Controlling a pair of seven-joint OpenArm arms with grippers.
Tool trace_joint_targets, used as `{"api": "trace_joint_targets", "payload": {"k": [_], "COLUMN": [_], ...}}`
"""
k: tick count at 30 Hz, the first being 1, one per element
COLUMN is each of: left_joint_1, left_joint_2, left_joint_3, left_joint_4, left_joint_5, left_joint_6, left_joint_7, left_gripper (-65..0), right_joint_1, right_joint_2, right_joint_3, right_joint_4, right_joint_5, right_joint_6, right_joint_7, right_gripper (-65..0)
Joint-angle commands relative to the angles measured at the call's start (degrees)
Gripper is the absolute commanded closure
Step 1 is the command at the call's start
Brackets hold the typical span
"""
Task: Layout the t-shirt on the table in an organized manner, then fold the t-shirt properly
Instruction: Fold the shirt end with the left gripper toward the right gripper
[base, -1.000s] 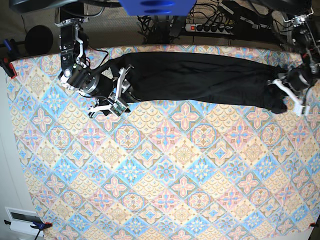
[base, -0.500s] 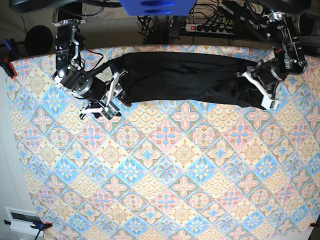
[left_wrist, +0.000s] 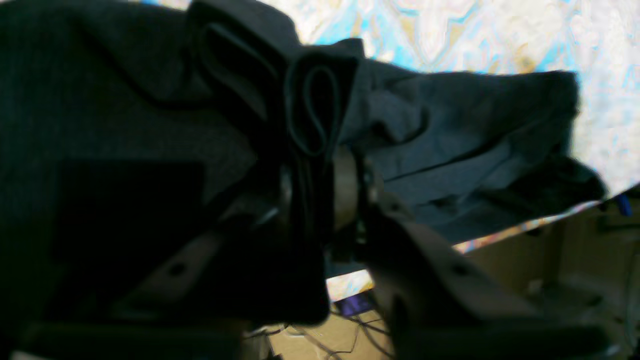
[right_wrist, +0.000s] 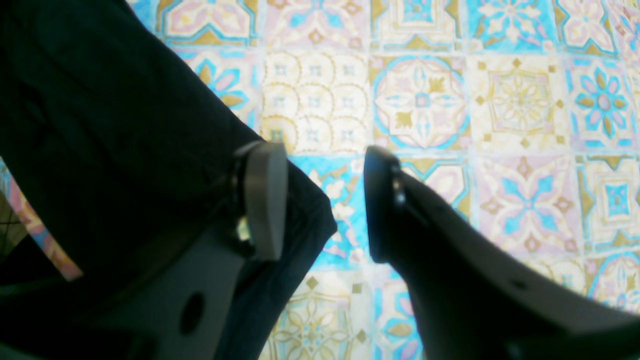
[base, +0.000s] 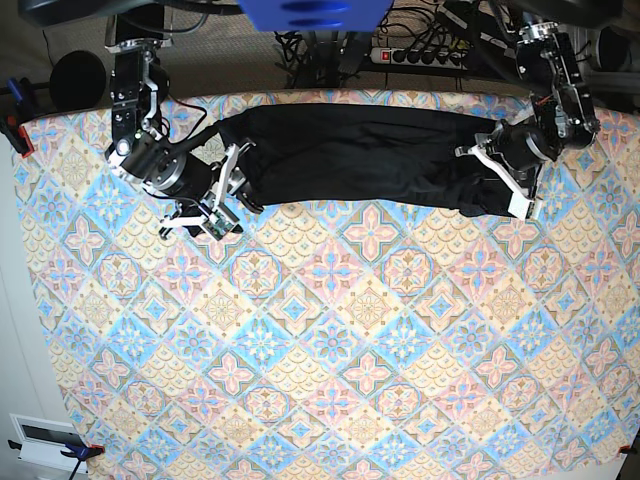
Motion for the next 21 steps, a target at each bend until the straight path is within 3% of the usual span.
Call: {"api": "trace_joint_targets", "payload": {"k": [1, 4, 7, 15, 21], "left_joint_1": [-0.5, -0.7, -0.6, -0.4, -0.7], "left_joint_2": [-1.7, -4.2, -7.2, -12.1, -11.9], "left_joint_3": [-0.2, -0.6, -2.2, -11.0, -14.7], "left_joint_4": [1.1, 1.0, 0.8, -4.3, -8.9], "left_joint_5": [-3.8, -13.6, -19.2, -18.2, -8.7], "left_joint_6": [-0.3, -0.4, -0.4, -0.2, -0.3], "left_joint_7": [0.9, 2.4, 2.4, 2.6, 2.3], "left_gripper": [-19.1, -27.0, -29.2, -29.2, -29.2], "right_joint_1": [0.6, 0.6, 0.2, -3.0, -3.1], "right_joint_2": [0.2, 0.2, 0.2, 0.3, 0.3], "right_joint_3": [0.2, 0.1, 0.0, 2.1, 4.1], "right_joint_4": [1.0, 1.0, 1.1, 1.0, 0.7], "right_joint_5": [0.9, 0.9, 0.9, 0.9, 1.1], "right_joint_6": [0.1, 0.1, 0.1, 0.1, 0.1], "right_joint_7": [1.2, 1.1, 0.7, -0.8, -6.9], "right_gripper": [-23.7, -23.7, -23.7, -24.0, -24.1]}}
